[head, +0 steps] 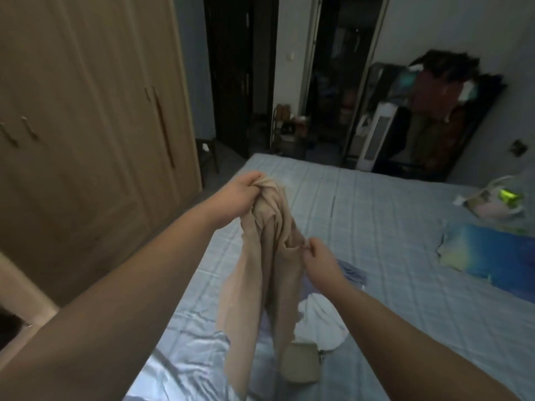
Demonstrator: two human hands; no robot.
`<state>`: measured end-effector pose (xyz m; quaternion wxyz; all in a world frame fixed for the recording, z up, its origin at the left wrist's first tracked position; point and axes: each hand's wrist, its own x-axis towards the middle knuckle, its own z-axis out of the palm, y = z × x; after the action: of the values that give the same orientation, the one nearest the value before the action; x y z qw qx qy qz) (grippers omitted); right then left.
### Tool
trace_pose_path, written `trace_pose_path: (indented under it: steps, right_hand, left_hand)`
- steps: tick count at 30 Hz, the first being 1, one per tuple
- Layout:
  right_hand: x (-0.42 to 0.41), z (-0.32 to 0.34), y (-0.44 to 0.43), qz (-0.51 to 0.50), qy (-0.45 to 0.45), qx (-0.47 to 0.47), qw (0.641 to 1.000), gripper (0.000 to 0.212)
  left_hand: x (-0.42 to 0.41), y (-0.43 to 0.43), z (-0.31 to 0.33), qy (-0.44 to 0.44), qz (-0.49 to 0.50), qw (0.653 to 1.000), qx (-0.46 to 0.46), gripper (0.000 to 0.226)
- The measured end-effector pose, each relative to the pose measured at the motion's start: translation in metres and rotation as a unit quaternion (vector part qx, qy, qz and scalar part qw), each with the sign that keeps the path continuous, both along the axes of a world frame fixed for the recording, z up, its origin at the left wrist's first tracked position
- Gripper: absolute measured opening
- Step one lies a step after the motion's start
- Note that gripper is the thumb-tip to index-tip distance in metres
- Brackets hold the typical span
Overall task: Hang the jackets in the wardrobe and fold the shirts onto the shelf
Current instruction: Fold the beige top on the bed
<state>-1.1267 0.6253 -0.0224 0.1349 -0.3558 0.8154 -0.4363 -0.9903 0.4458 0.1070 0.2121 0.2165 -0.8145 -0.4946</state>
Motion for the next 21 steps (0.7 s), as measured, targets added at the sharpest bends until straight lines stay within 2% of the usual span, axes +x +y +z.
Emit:
trace_pose_path:
  steps: [3, 6, 8, 10, 12, 14, 16, 17, 19, 21]
  right_hand:
    - [-0.014, 0.041, 0.010, -0.067, -0.018, -0.101, 0.992, 0.025]
    - [-0.039, 0.080, 0.032, -0.072, 0.017, -0.120, 0.990, 0.026]
    - [-0.057, 0.100, 0.054, -0.064, 0.073, -0.088, 0.991, 0.027]
    - [-0.074, 0.118, 0.080, -0.054, 0.123, -0.014, 0.991, 0.027]
    - [-0.090, 0.133, 0.108, -0.031, 0.133, 0.053, 0.989, 0.022]
    - [-0.109, 0.143, 0.139, -0.021, 0.111, 0.086, 0.990, 0.014]
    - [-0.129, 0.148, 0.173, -0.028, 0.141, 0.134, 0.981, 0.010]
    - [-0.140, 0.149, 0.189, -0.034, 0.175, 0.169, 0.969, 0.011]
    - [-0.164, 0.146, 0.224, -0.061, 0.238, 0.220, 0.944, 0.019]
    - [-0.188, 0.142, 0.261, -0.106, 0.249, 0.196, 0.942, 0.021]
  left_hand:
    - [0.004, -0.015, 0.017, -0.008, 0.052, 0.996, -0.067, 0.028]
    - [0.000, -0.026, 0.036, -0.058, 0.061, 0.981, -0.177, 0.030]
    - [-0.010, -0.025, 0.044, -0.109, 0.062, 0.958, -0.258, 0.027]
    - [-0.022, -0.014, 0.051, -0.139, 0.056, 0.940, -0.306, 0.028]
    - [-0.035, 0.003, 0.058, -0.144, 0.060, 0.933, -0.323, 0.032]
    - [-0.048, 0.020, 0.059, -0.115, 0.084, 0.937, -0.319, 0.031]
    - [-0.060, 0.039, 0.058, -0.083, 0.092, 0.945, -0.304, 0.026]
    - [-0.066, 0.049, 0.057, -0.087, 0.069, 0.946, -0.306, 0.024]
    - [-0.080, 0.071, 0.057, -0.121, -0.036, 0.937, -0.326, 0.021]
    - [-0.094, 0.098, 0.059, -0.152, -0.116, 0.922, -0.337, 0.019]
